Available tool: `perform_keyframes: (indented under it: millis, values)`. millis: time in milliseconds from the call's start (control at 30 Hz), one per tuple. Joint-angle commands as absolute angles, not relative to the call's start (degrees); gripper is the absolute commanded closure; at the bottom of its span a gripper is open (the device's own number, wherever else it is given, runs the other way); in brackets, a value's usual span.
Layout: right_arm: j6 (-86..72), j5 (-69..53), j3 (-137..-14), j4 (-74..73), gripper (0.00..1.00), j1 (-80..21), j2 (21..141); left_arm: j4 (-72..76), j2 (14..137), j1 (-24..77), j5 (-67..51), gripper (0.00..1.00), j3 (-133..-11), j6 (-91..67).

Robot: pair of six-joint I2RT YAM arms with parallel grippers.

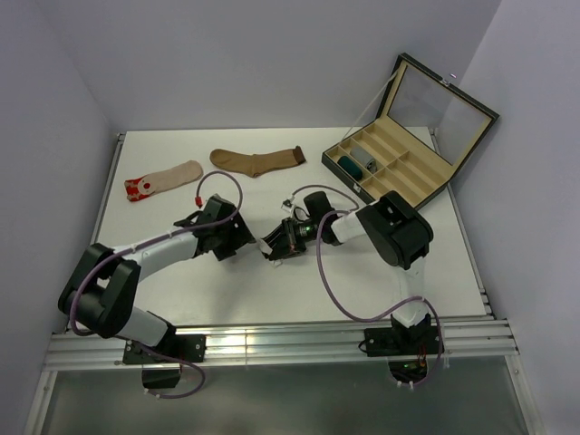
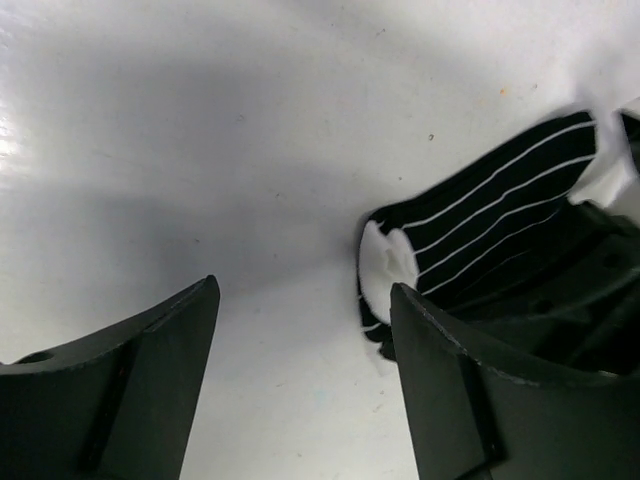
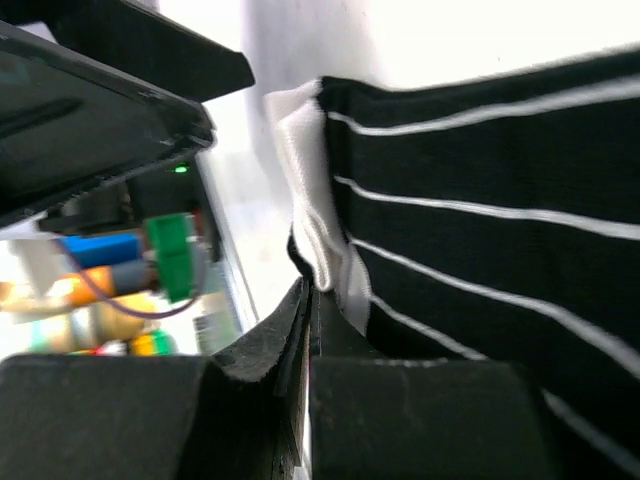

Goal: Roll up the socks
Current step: Roll the sock at the center of the board.

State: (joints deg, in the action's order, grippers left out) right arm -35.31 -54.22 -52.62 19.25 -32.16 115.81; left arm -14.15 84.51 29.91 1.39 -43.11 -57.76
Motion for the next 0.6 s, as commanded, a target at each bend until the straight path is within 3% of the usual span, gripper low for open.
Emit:
perform_keyframes:
  millis: [0, 100, 333, 567]
  values:
    - [-46.7, -59.6, -49.4, 34.1, 1.0, -30.9, 118.9, -8.4, 82.6, 29.8, -0.5, 0.25, -41.7, -63.5]
    - [-47.5, -60.0, -49.0, 35.2, 1.0, -30.5, 119.4, -6.5, 84.5, 29.9, -2.3, 0.26, -42.5, -63.8]
    - [-46.9, -58.4, -49.0, 34.1, 1.0, -30.1, 119.1, -6.2, 88.4, 30.4, -4.1, 0.43, -43.2, -63.6]
    - [-46.8, -58.0, -49.5, 33.2, 1.0, -30.1, 119.4, -5.3, 88.5, 30.9, -4.4, 0.49, -42.4, -63.1]
